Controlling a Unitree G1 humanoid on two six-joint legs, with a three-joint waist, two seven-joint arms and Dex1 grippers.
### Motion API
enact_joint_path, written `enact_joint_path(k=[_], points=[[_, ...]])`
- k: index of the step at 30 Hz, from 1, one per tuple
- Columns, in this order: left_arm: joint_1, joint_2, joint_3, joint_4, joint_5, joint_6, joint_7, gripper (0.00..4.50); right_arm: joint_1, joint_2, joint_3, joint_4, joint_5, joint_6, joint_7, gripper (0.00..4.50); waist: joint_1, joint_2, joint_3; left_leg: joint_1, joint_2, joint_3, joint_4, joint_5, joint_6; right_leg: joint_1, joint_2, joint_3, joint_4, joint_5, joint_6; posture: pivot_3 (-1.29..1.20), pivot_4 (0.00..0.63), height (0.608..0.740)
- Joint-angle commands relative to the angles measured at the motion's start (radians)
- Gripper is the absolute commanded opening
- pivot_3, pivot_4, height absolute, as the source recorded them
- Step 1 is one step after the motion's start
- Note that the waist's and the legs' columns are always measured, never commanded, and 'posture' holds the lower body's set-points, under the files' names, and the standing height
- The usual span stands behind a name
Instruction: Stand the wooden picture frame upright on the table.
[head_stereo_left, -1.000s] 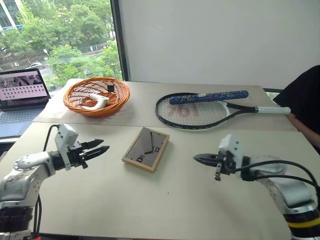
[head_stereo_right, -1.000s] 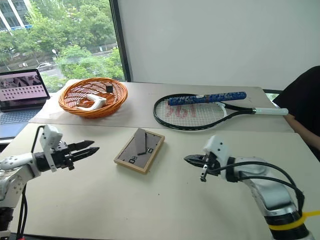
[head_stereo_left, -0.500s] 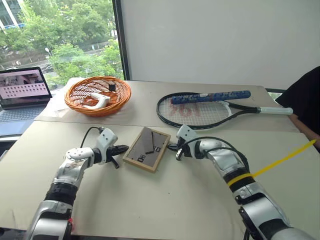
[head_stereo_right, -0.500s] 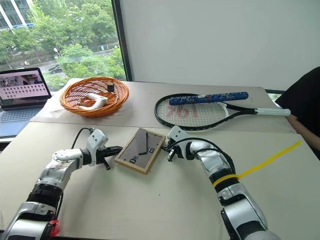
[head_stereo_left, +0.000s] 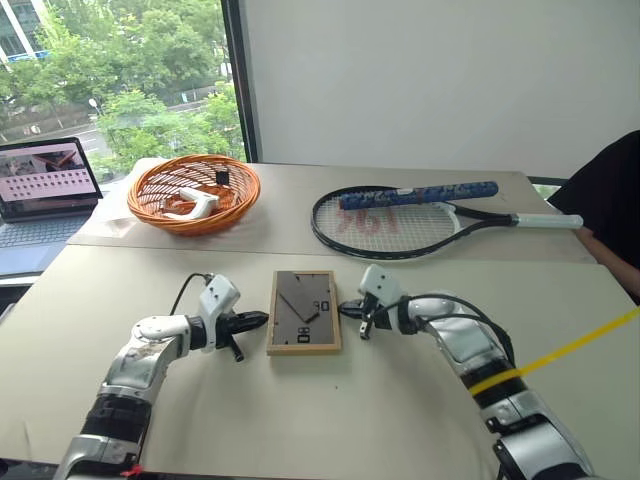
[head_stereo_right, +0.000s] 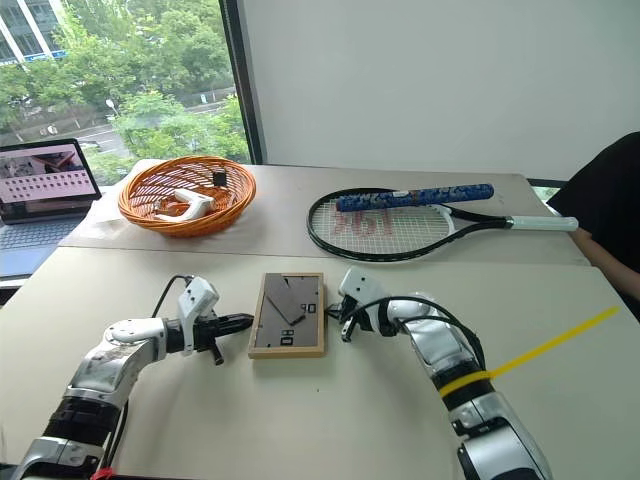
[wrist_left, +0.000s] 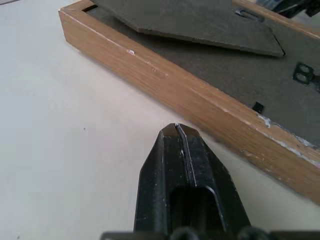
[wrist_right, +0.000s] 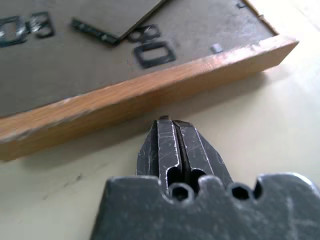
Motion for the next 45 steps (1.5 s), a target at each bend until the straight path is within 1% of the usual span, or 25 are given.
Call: enact_joint_path(k=[1, 2, 6, 8, 15, 17, 20, 21, 22, 23, 24, 25, 26, 27, 29, 30, 32, 35, 38, 42, 45], points=[[0.064, 0.03, -0.012, -0.062, -0.028, 0.064, -0.038, 0.03, 0.05, -0.003, 0.07, -0.088, -0.018, 0.091, 0.023, 0.0, -0.001, 0.0, 0.0, 0.001, 0.0, 0.0, 0.0, 0.0, 0.0, 0.001, 0.0, 0.0, 0.0, -0.001, 0.002, 0.0, 0.15, 0.696], [0.08, 0.04, -0.012, -0.077, -0.034, 0.07, -0.047, 0.03, 0.056, -0.005, 0.08, -0.101, -0.027, 0.097, 0.019, 0.0, -0.001, 0.0, 0.0, 0.001, 0.0, 0.0, 0.0, 0.0, 0.0, 0.002, 0.0, 0.0, 0.0, -0.003, 0.004, 0.0, 0.15, 0.696], [0.128, 0.072, -0.004, -0.109, -0.053, 0.092, -0.064, 0.03, 0.067, 0.008, 0.089, -0.107, -0.04, 0.115, 0.006, 0.0, -0.002, -0.001, 0.0, 0.007, 0.0, 0.0, 0.0, -0.001, 0.0, 0.007, 0.0, 0.0, -0.001, -0.004, 0.003, 0.0, 0.15, 0.696], [0.124, 0.081, 0.014, -0.093, -0.05, 0.086, -0.052, 0.03, 0.055, -0.008, 0.083, -0.118, -0.047, 0.132, 0.014, 0.0, -0.002, -0.001, -0.001, 0.011, 0.0, 0.0, 0.0, -0.003, -0.001, 0.011, 0.0, 0.0, -0.002, -0.006, 0.003, 0.0, 0.15, 0.696], [0.101, 0.072, 0.051, -0.095, -0.097, 0.119, -0.034, 0.03, 0.05, -0.057, 0.052, -0.203, -0.01, 0.198, 0.047, 0.0, 0.002, -0.001, 0.0, 0.011, 0.0, 0.0, 0.0, -0.003, -0.001, 0.011, 0.0, 0.0, -0.002, -0.007, 0.003, 0.0, 0.15, 0.696], [0.086, 0.055, 0.112, -0.108, -0.161, 0.202, 0.015, 0.03, 0.051, -0.092, 0.026, -0.23, -0.007, 0.193, 0.051, 0.0, 0.002, -0.001, 0.0, 0.011, 0.0, 0.0, 0.0, -0.003, -0.001, 0.011, 0.0, 0.0, -0.002, -0.007, 0.003, 0.0, 0.15, 0.696], [0.042, 0.016, 0.251, -0.149, -0.307, 0.426, 0.152, 0.03, 0.058, -0.158, -0.044, -0.276, 0.038, 0.135, 0.087, 0.0, 0.005, -0.004, 0.002, 0.009, 0.0, 0.0, 0.0, -0.003, -0.001, 0.01, 0.0, 0.0, -0.002, -0.007, 0.003, 0.0, 0.15, 0.696], [0.027, 0.023, 0.296, -0.185, -0.357, 0.549, 0.206, 0.55, 0.06, -0.184, -0.073, -0.293, 0.063, 0.091, 0.111, 0.0, 0.006, -0.006, 0.003, 0.008, 0.0, 0.0, 0.0, -0.003, -0.001, 0.009, -0.001, 0.0, -0.002, -0.007, 0.004, 0.0, 0.15, 0.696], [0.004, 0.04, 0.336, -0.202, -0.425, 0.7, 0.23, 0.71, 0.062, -0.205, -0.099, -0.307, 0.083, 0.063, 0.13, 0.0, 0.005, -0.007, 0.005, 0.007, 0.0, 0.0, 0.001, -0.003, -0.001, 0.009, -0.001, 0.0, -0.002, -0.007, 0.004, 0.0, 0.15, 0.696], [-0.016, 0.056, 0.384, -0.212, -0.521, 0.831, 0.225, 1.16, 0.065, -0.226, -0.122, -0.316, 0.099, 0.031, 0.146, 0.0, 0.004, -0.008, 0.005, 0.005, 0.0, 0.0, 0.001, -0.003, -0.001, 0.007, -0.001, 0.0, -0.002, -0.007, 0.004, 0.0, 0.15, 0.696], [-0.039, 0.066, 0.426, -0.208, -0.598, 0.95, 0.218, 1.46, 0.069, -0.242, -0.137, -0.318, 0.107, 0.0, 0.157, 0.0, 0.003, -0.008, 0.005, 0.004, 0.0, 0.0, 0.001, -0.003, -0.001, 0.006, -0.001, 0.0, -0.003, -0.006, 0.005, 0.0, 0.15, 0.696], [-0.061, 0.068, 0.458, -0.197, -0.639, 1.039, 0.224, 1.93, 0.071, -0.252, -0.147, -0.311, 0.108, -0.03, 0.161, 0.0, 0.002, -0.008, 0.006, 0.004, 0.0, 0.0, 0.001, -0.003, -0.001, 0.006, -0.001, 0.0, -0.003, -0.006, 0.005, 0.0, 0.15, 0.696], [-0.076, 0.065, 0.483, -0.191, -0.66, 1.096, 0.24, 2.18, 0.073, -0.259, -0.152, -0.305, 0.109, -0.052, 0.163, 0.0, 0.001, -0.009, 0.006, 0.002, 0.0, 0.0, 0.0, -0.003, -0.001, 0.004, -0.001, 0.0, -0.003, -0.006, 0.005, 0.0, 0.15, 0.696], [-0.094, 0.064, 0.489, -0.17, -0.665, 1.149, 0.265, 2.68, 0.073, -0.262, -0.154, -0.292, 0.104, -0.079, 0.163, 0.0, 0.0, -0.009, 0.006, 0.002, 0.0, -0.001, 0.0, -0.003, -0.001, 0.004, -0.001, -0.001, -0.003, -0.006, 0.005, 0.0, 0.15, 0.696], [-0.107, 0.083, 0.438, -0.141, -0.694, 1.19, 0.31, 3.41, 0.063, -0.266, -0.139, -0.23, 0.059, -0.169, 0.152, 0.0, -0.004, -0.009, 0.006, 0.002, 0.0, -0.001, 0.0, -0.003, -0.001, 0.004, 0.0, -0.001, -0.003, -0.006, 0.004, 0.0, 0.15, 0.696], [-0.114, 0.07, 0.407, -0.145, -0.679, 1.196, 0.341, 3.84, 0.054, -0.269, -0.116, -0.179, 0.016, -0.236, 0.141, 0.0, -0.006, -0.009, 0.006, 0.003, 0.0, -0.001, -0.001, -0.003, -0.001, 0.004, 0.0, -0.001, -0.003, -0.006, 0.004, 0.0, 0.15, 0.696], [-0.126, 0.041, 0.375, -0.152, -0.658, 1.196, 0.393, 4.45, 0.038, -0.26, -0.088, -0.104, -0.031, -0.316, 0.127, 0.0, -0.005, -0.009, 0.006, 0.003, 0.0, -0.001, 0.0, -0.003, -0.001, 0.004, -0.001, 0.0, -0.004, -0.006, 0.004, 0.0, 0.15, 0.696], [-0.126, -0.032, 0.308, -0.137, -0.651, 1.196, 0.469, 4.45, -0.007, -0.207, -0.044, 0.025, -0.078, -0.416, 0.106, 0.0, -0.002, -0.009, 0.006, 0.002, 0.0, -0.001, 0.001, -0.003, -0.001, 0.003, -0.001, 0.0, -0.004, -0.004, 0.001, 0.0, 0.15, 0.696], [-0.143, -0.088, 0.299, -0.112, -0.661, 1.196, 0.529, 4.45, -0.037, -0.16, -0.021, 0.107, -0.099, -0.484, 0.097, 0.0, 0.001, -0.009, 0.006, 0.002, 0.0, -0.001, 0.001, -0.003, -0.002, 0.005, -0.001, 0.0, -0.004, -0.002, -0.001, 0.0, 0.15, 0.696], [-0.174, -0.179, 0.309, -0.06, -0.675, 1.196, 0.602, 4.45, -0.045, -0.088, 0.006, 0.147, -0.094, -0.544, 0.099, 0.0, 0.02, -0.009, 0.006, 0.003, -0.001, -0.002, 0.001, -0.003, -0.002, 0.008, -0.001, -0.001, -0.006, -0.002, -0.001, 0.0, 0.15, 0.696], [-0.177, -0.217, 0.309, -0.058, -0.706, 1.196, 0.632, 4.45, -0.039, -0.057, 0.021, 0.145, -0.103, -0.557, 0.1, 0.0, 0.03, -0.009, 0.006, 0.004, -0.002, -0.003, 0.002, -0.003, -0.002, 0.01, -0.002, -0.002, -0.006, -0.001, 0.0, 0.0, 0.15, 0.696]])
